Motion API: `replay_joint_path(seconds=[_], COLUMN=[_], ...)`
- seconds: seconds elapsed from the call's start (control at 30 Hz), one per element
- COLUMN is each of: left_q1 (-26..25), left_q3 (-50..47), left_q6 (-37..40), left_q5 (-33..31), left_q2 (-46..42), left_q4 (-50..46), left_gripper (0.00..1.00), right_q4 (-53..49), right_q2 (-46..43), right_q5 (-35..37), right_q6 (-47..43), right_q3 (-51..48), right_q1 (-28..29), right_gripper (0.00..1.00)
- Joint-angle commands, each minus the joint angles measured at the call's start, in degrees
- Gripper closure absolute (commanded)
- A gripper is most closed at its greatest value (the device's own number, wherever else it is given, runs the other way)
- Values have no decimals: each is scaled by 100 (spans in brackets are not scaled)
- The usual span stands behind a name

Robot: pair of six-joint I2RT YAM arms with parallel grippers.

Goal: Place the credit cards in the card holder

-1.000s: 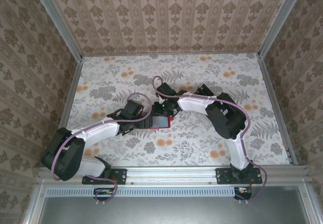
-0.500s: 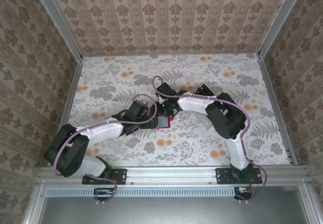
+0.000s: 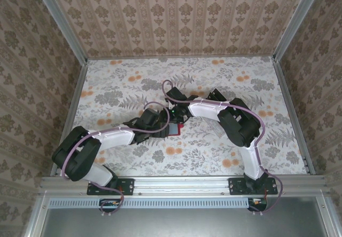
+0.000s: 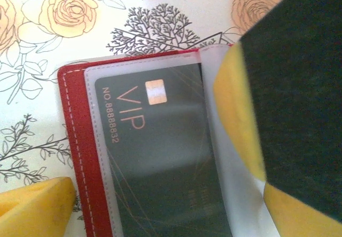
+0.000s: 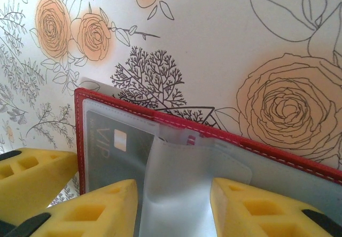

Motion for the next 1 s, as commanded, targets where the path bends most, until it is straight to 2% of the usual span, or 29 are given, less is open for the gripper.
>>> replay_joint_path(seconds=[0.0,0.33,0.97], left_q1=[-36,-42,-48], left_q3=[-158,-256,-275], left_q6=[-217,-247,-230], left_q5=[-161,-161,-166], left_q2=[107,149,219], left_q4=[75,183,224], left_gripper=[0,0,0], right_q4=[-94,119,272], right_q2=[-294,-900,-759], right_q5=[-59,233,362], right_q6=[125,404,609], right_q3=[48,-535,-1031], right_q1=[-55,-114,-105], right_gripper=[56,52,51])
